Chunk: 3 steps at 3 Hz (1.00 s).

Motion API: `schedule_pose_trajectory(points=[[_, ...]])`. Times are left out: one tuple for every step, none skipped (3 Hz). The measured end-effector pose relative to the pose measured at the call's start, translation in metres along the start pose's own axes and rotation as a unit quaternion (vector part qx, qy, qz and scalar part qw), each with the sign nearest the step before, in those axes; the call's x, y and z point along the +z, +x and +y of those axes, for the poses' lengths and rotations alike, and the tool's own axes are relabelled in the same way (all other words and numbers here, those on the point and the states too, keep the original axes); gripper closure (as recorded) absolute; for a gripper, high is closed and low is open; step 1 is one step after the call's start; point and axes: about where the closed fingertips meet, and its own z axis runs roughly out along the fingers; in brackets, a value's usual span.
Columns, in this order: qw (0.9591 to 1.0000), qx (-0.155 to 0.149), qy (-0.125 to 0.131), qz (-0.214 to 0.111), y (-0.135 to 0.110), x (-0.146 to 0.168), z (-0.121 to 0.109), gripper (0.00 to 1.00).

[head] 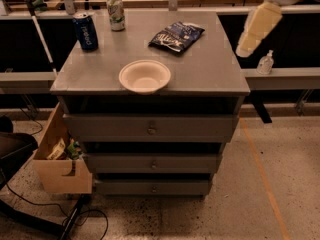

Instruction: Move blue chip bag near paper bowl

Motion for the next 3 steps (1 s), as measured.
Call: schedule_pose_trajectory(points=[[0.9947,0.067,0.045,-0.065,-0.025,0.043,-0.067,0.0],[0.9676,0.161,0.129,-0.145,-0.062,0.051,-0.136,0.0],[0.9561,0.191,0.145,-0.168,-0.068,0.045,-0.147,0.0]])
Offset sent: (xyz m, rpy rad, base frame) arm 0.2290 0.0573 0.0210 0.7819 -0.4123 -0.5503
